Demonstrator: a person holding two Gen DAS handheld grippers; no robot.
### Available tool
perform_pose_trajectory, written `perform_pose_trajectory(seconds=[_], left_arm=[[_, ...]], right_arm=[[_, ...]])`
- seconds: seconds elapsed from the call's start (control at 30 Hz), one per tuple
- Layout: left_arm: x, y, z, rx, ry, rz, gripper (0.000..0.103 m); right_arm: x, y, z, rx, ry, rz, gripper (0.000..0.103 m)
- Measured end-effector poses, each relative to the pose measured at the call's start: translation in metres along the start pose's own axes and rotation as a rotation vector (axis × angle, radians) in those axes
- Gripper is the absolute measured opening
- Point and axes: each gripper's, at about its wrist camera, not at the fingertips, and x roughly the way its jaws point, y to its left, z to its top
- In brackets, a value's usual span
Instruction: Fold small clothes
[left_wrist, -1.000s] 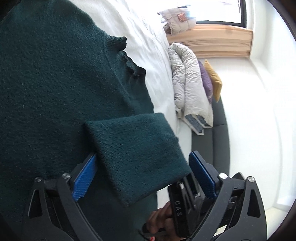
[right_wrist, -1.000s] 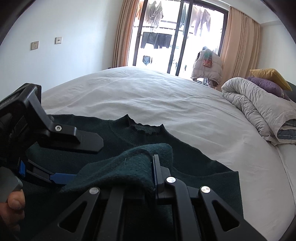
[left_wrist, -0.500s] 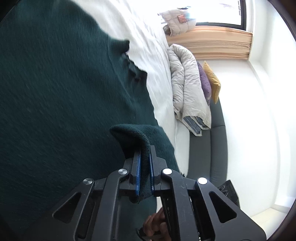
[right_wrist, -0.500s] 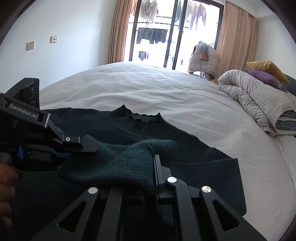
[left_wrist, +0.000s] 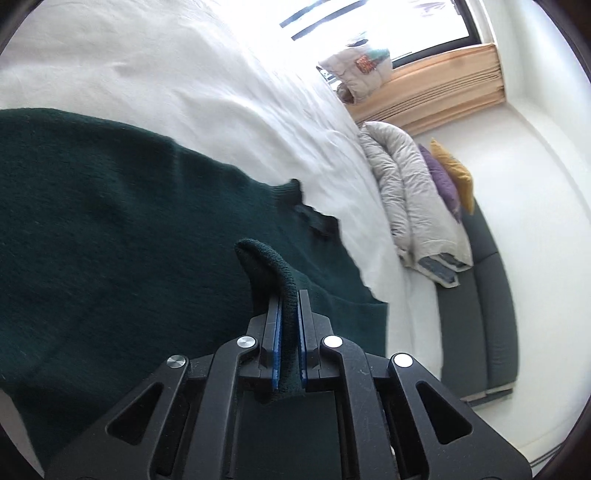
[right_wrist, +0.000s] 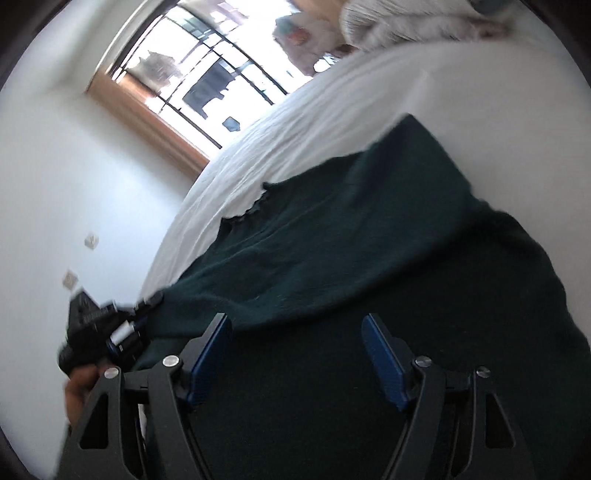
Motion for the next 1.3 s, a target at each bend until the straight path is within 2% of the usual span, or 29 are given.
perform_pose_trajectory(seconds=[0.1, 0.33, 0.43, 0.63, 0.7, 0.87, 1.0, 1.1, 1.23, 1.3], left_arm=[[0.011, -0.002, -0.006, 0.053, 0.029, 0.013, 0.006], [0.033, -0.038, -0.019, 0.171, 0.02, 0.034, 0.006], [0.037, -0.038, -0.021, 0.176, 0.02, 0.065, 0.006], [0.028, -0.002, -0.023, 0.151, 0.016, 0.089, 0.006], [0.032, 0.001, -0.024, 0.157, 0.024, 0.09, 0.006], [0.042, 0.008, -0.026, 0.162, 0.028, 0.117, 0.006], [0.042, 0.022, -0.024, 0.135, 0.032, 0.125, 0.006], [0.036, 0.03, -0.024, 0.123, 0.04, 0.112, 0.007], [0.021, 0.028, -0.032, 0.156, 0.037, 0.171, 0.007], [0.013, 0.022, -0.036, 0.181, 0.02, 0.271, 0.007]], right_arm=[[0.001, -0.03, 0.011, 0.177, -0.002, 0.117, 0.075], [0.022, -0.051, 0.044, 0.346, -0.038, 0.245, 0.075], [0.021, -0.065, 0.059, 0.414, -0.104, 0.273, 0.075], [0.003, -0.09, 0.063, 0.479, -0.22, 0.284, 0.071], [0.0, -0.096, 0.066, 0.483, -0.247, 0.282, 0.07], [0.005, -0.093, 0.062, 0.434, -0.246, 0.247, 0.068], [0.004, -0.075, 0.048, 0.342, -0.193, 0.192, 0.068], [-0.011, -0.072, 0.04, 0.331, -0.167, 0.145, 0.069], [-0.044, -0.077, 0.047, 0.32, -0.202, 0.056, 0.072], [-0.055, -0.07, 0.056, 0.282, -0.229, 0.03, 0.072]])
